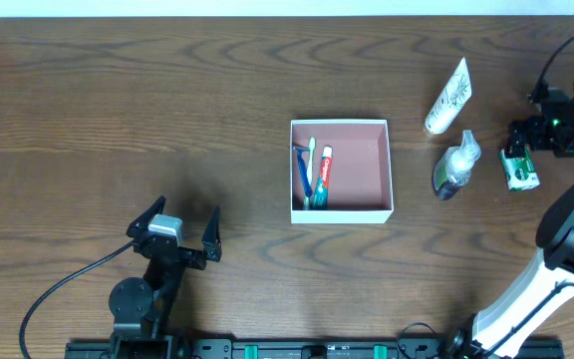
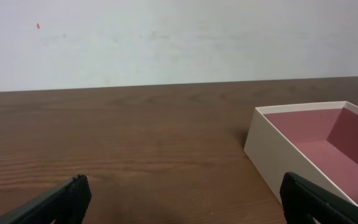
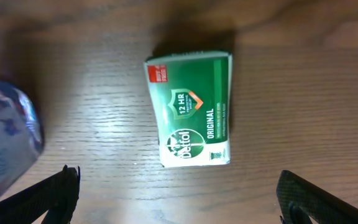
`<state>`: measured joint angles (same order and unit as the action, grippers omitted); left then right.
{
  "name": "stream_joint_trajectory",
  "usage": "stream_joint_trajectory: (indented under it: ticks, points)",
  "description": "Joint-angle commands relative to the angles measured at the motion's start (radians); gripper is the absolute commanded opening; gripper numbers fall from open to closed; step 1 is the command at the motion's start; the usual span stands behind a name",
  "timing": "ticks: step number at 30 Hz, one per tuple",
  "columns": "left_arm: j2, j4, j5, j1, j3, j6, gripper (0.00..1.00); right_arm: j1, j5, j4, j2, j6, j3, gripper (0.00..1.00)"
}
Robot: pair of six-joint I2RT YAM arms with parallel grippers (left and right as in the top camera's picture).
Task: Pack container
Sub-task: 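Lower the right gripper and close it on the soap bar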
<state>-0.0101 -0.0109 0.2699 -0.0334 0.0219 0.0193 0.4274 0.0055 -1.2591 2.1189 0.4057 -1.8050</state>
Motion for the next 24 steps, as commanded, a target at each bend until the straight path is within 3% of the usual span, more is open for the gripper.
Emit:
stream_joint_trajectory:
  ticks: [1, 11, 24]
  points:
    - [0.006, -0.034, 0.006, 0.004, -0.018, -0.006, 0.98, 0.01, 0.029, 0.014, 0.013, 0.011, 0.041, 0.99]
    - [0.006, -0.034, 0.006, 0.004, -0.018, -0.006, 0.98, 0.018, 0.032, 0.169, 0.013, 0.012, 0.276, 0.99]
    - [0.006, -0.034, 0.006, 0.004, -0.018, -0.006, 0.98, 0.019, 0.073, 0.294, 0.013, 0.022, 0.295, 0.99]
